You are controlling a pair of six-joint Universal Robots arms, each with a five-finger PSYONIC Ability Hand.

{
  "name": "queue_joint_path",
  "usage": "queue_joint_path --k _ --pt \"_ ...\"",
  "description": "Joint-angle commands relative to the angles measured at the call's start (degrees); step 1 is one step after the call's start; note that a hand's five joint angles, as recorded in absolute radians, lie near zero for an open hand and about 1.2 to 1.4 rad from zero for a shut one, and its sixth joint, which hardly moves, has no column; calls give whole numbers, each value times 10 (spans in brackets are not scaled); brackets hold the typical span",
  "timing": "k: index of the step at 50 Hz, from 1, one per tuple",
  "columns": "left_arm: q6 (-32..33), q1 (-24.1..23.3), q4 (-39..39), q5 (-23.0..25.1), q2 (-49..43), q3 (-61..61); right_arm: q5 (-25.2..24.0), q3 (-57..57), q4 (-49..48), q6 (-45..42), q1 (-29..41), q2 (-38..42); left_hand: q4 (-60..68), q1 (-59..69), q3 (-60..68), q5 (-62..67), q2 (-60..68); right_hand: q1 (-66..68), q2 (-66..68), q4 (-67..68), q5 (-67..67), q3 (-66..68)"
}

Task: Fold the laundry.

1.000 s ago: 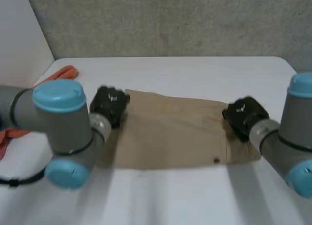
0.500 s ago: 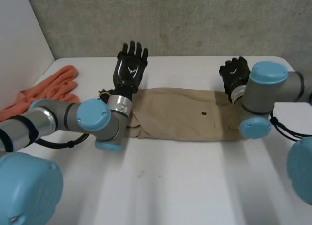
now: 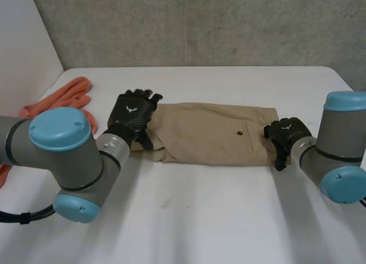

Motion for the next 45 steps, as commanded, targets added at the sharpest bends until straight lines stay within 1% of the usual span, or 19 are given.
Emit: queue_joint_path --k 1,2,3,7,11,12,14,17,20,21,25,31,32,33,34,37,39,43,45 --pt "-8 4 -13 7 0 -8 -9 -26 -20 0 -11 48 -15 -7 -19 -25 -15 322 298 292 297 289" --pt "-8 5 -13 7 0 -9 -10 -26 -22 2 -11 48 -15 -7 -19 -25 -15 431 407 401 406 399" --pt "-8 6 -13 6 0 -10 -9 -26 -27 3 -13 45 -15 -7 -19 -25 -15 588 564 558 563 556" --pt "-8 7 -15 3 2 -11 -5 -8 -44 3 -25 27 -15 -7 -19 -25 -15 590 565 560 565 557" --pt "-9 9 -18 3 18 -19 -5 25 -47 -5 -47 -30 -15 -7 -19 -25 -15 590 565 560 565 557" --pt "-10 10 -18 3 27 -23 -9 37 -45 -6 -63 -62 -15 -7 -19 -25 -15 590 565 560 565 557" --pt "-12 11 -18 4 37 -27 -13 51 -42 -11 -93 -93 -15 -7 -19 -25 -15 590 565 560 565 557" --pt "-14 13 -18 2 55 -35 -18 67 -42 -33 -137 -112 -15 -7 -19 -25 -15 590 565 560 565 557" --pt "-15 17 -18 3 70 -45 -31 75 -41 -71 -165 -115 -15 -7 -19 -25 -15 590 565 560 565 557" --pt "-15 19 -18 3 77 -50 -38 75 -41 -100 -174 -115 -15 -7 -19 -25 -15 590 565 560 565 557" --pt "-16 18 -18 3 82 -54 -51 69 -31 -148 -181 -116 -15 -7 -19 -25 -15 590 565 560 565 557" --pt "-17 18 -18 3 80 -54 -53 37 -22 -153 -169 -117 -15 -7 -19 -25 -15 590 565 560 565 557" --pt "-17 18 -18 3 79 -54 -52 30 -14 -148 -155 -116 -15 -7 -19 -25 -15 379 355 349 354 346" --pt "-17 19 -18 2 78 -55 -53 30 -8 -145 -145 -115 -15 -7 -19 -25 -15 205 181 175 180 173" --pt "-17 19 -18 2 78 -55 -58 32 -1 -140 -137 -115 -15 -7 -19 -25 -15 102 78 72 77 69" --pt "-17 20 -18 2 78 -60 -82 38 9 -108 -116 -114 -15 -7 -19 -25 -15 79 55 49 54 47" --pt "-17 20 -17 2 79 -63 -121 49 10 -74 -114 -114 -15 -7 -19 -25 -15 64 40 34 39 31" --pt "-17 19 -17 2 79 -63 -171 61 11 -42 -115 -109 -15 -7 -19 -25 -15 65 41 36 41 33" --pt "-17 19 -17 2 79 -63 -183 61 10 -32 -116 -102 -15 -7 -19 -25 -15 70 46 41 46 38"
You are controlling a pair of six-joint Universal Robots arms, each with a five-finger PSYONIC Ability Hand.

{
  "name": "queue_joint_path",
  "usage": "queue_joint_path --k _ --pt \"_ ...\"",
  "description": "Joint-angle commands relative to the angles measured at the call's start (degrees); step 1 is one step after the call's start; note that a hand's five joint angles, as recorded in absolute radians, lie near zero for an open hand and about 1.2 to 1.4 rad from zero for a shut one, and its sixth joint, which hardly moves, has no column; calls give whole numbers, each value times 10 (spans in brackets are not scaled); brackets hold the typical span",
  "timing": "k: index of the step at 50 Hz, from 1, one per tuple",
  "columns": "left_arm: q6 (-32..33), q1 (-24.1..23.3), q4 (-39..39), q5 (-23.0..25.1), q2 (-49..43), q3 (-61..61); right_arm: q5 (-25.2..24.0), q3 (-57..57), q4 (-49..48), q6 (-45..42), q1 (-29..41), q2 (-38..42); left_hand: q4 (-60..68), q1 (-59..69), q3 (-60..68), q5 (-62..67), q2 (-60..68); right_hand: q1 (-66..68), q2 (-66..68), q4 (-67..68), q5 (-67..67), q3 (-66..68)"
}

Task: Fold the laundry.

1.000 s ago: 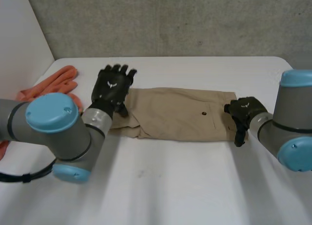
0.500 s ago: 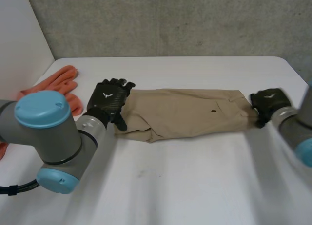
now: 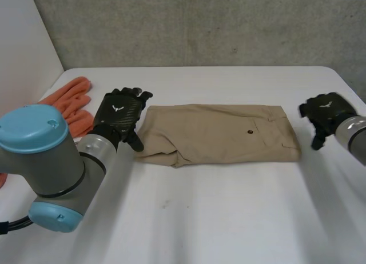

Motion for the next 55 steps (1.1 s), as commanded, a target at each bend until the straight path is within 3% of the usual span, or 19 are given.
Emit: queue_joint_path --k 1,16,17,20,28,32,37,40,44,48,52,55 --pt "0 -1 0 1 0 -2 -76 16 1 62 1 17 -15 -7 -19 -25 -15 47 13 19 20 18" --pt "-5 2 1 2 -2 -9 -81 -48 -9 99 4 134 -15 -7 -19 -25 -15 200 166 172 173 171" --pt "-5 2 1 2 -1 -9 -81 -50 -10 99 4 137 -15 -7 -19 -25 -15 234 199 206 207 205" --pt "-5 2 2 3 -2 -9 -76 -52 -26 99 5 139 -15 -7 -19 -25 -15 557 523 529 530 528" --pt "-5 -1 2 2 -2 -9 17 -42 -57 84 0 105 -15 -7 -19 -25 -15 565 531 537 538 536" --pt "-5 0 2 2 0 -10 49 -39 -42 34 -8 87 -15 -7 -19 -25 -15 565 531 537 538 536" --pt "-5 1 2 1 1 -10 88 -46 -34 -134 -18 45 -15 -7 -19 -25 -15 565 531 537 538 536" --pt "-5 1 3 1 2 -9 97 -55 -39 -187 -6 36 -15 -7 -19 -25 -15 565 531 537 538 536" --pt "-5 0 4 1 2 -3 77 -81 -63 -202 85 33 -15 -7 -19 -25 -15 565 531 537 538 536" --pt "-4 1 8 0 2 9 13 -84 -102 -205 165 36 -15 -7 -19 -25 -15 565 531 537 538 536" --pt "-3 -1 9 -3 2 29 -85 -57 -140 -210 242 40 -15 -7 -19 -25 -15 565 531 537 538 536" --pt "-4 -1 10 -7 1 49 -120 -48 -139 -210 268 55 -15 -7 -19 -25 -15 565 531 537 538 536"
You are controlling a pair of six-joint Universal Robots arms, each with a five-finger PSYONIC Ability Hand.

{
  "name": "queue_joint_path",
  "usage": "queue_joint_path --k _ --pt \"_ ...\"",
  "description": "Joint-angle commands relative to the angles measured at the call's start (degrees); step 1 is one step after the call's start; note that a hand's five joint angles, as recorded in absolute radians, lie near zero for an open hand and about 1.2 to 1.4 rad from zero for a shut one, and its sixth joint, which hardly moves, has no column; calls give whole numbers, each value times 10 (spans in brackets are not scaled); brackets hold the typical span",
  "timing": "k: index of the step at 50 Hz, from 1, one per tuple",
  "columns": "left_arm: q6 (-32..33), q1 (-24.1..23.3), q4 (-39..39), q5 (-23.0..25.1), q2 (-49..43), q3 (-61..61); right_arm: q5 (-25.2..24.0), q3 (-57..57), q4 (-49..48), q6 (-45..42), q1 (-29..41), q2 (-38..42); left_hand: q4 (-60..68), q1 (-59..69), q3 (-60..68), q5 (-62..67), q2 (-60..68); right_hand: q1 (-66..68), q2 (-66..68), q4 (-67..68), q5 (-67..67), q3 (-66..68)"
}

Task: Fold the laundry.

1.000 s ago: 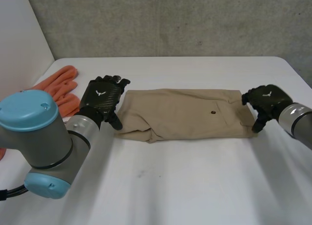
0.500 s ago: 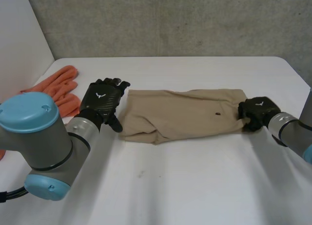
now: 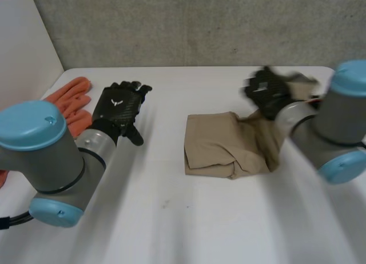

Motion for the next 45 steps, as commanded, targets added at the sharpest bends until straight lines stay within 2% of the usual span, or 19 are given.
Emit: queue_joint_path --k 1,4,5,8,9,12,13,16,17,21,24,28,36,40,45 --pt "0 -3 2 -7 -2 42 -129 29 -27 5 102 38 -15 -7 -19 -25 -15 251 126 118 157 123" --pt "1 -7 1 -9 -9 70 -144 28 -16 15 106 55 -15 -7 -19 -25 -15 247 121 114 152 119" --pt "1 -7 1 -9 -11 77 -141 29 -4 18 106 56 -15 -7 -19 -25 -15 -26 -152 -159 -121 -154" --pt "2 -13 1 -9 -32 107 -126 26 24 35 108 48 -15 -7 -19 -25 -15 -302 -428 -435 -397 -430" --pt "1 -15 1 -9 -40 118 -112 24 34 66 106 40 -15 -7 -19 -25 -15 -436 -562 -569 -531 -564" --pt "1 -23 1 -8 -63 157 -101 20 41 155 89 18 -15 -7 -19 -25 -15 -449 -574 -582 -543 -577" --pt "0 -27 1 -6 -70 167 -88 18 39 240 64 -4 -13 -5 -17 -23 -13 -449 -574 -582 -543 -577" --pt "1 -44 0 0 -107 211 -75 6 46 369 29 -40 -5 4 -9 -15 -4 -449 -574 -582 -543 -577" --pt "1 -48 -4 3 -117 224 -69 -8 55 448 18 -51 -3 5 -7 -13 -3 -449 -574 -582 -543 -577" --pt "-3 -79 -41 45 -184 294 -56 -37 102 532 -6 -28 0 9 -4 -10 1 -449 -574 -582 -543 -577" --pt "-7 -92 -68 59 -217 326 -45 -63 140 517 -12 -1 4 12 -1 -6 4 -449 -574 -582 -543 -577" --pt "-13 -111 -97 63 -265 368 -13 -111 197 453 -13 60 12 21 8 2 13 -449 -574 -582 -543 -577" --pt "-13 -112 -149 58 -336 387 11 -160 212 421 -11 162 27 36 23 17 28 -449 -574 -582 -543 -577" --pt "-10 -106 -174 46 -352 390 15 -164 213 408 -11 185 29 37 25 19 29 -449 -574 -582 -543 -577" --pt "-9 -102 -190 43 -338 384 20 -159 222 384 -14 177 29 37 25 19 29 -449 -574 -582 -543 -577"
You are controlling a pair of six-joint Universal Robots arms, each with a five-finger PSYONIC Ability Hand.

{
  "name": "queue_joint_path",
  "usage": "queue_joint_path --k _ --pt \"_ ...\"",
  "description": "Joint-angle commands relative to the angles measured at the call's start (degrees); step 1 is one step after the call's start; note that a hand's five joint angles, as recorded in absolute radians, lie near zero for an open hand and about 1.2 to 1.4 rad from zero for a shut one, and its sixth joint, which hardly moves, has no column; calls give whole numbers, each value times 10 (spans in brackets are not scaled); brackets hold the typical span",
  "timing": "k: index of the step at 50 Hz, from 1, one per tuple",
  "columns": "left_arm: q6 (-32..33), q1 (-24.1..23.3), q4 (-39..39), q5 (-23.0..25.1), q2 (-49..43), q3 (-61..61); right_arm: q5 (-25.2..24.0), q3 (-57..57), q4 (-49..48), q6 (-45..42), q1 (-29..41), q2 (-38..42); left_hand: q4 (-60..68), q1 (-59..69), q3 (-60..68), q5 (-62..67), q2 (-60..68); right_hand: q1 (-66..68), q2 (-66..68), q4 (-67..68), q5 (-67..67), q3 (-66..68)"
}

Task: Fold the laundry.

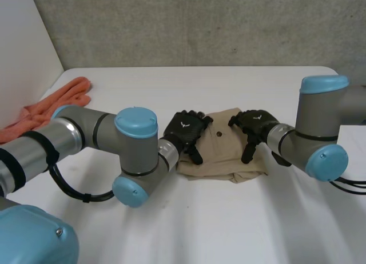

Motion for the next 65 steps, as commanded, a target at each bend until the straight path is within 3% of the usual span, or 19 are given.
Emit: queue_joint_path --k 1,6,12,17,28,37,44,65 --pt "4 9 -33 -11 14 -9 4 4 8 -32 -3 5 26 34 22 17 26 -14 -28 -33 -33 -19" --pt "4 9 -31 -9 90 -25 2 35 -7 -9 -7 -58 17 25 14 9 18 -14 -28 -33 -33 -19" --pt "2 20 -35 1 198 -65 31 149 -107 85 -55 -180 4 12 0 -4 5 -14 -28 -33 -33 -19" --pt "-1 42 -65 65 280 -119 53 220 -117 134 -88 -225 4 12 0 -4 5 -14 -28 -33 -33 -19" --pt "-6 42 -175 74 327 -146 46 301 -101 165 -85 -217 -5 4 -8 -13 -4 -14 -28 -33 -33 -19" --pt "-6 42 -176 75 344 -179 22 284 -110 253 -83 -134 -5 4 -8 -13 -4 -14 -28 -33 -33 -19" --pt "-8 42 -176 75 345 -185 11 248 -118 274 -62 -87 -8 0 -12 -16 -7 -14 -28 -33 -33 -19" --pt "-9 42 -168 75 343 -194 10 186 -151 309 -20 -47 -8 0 -12 -16 -7 37 24 18 18 32"
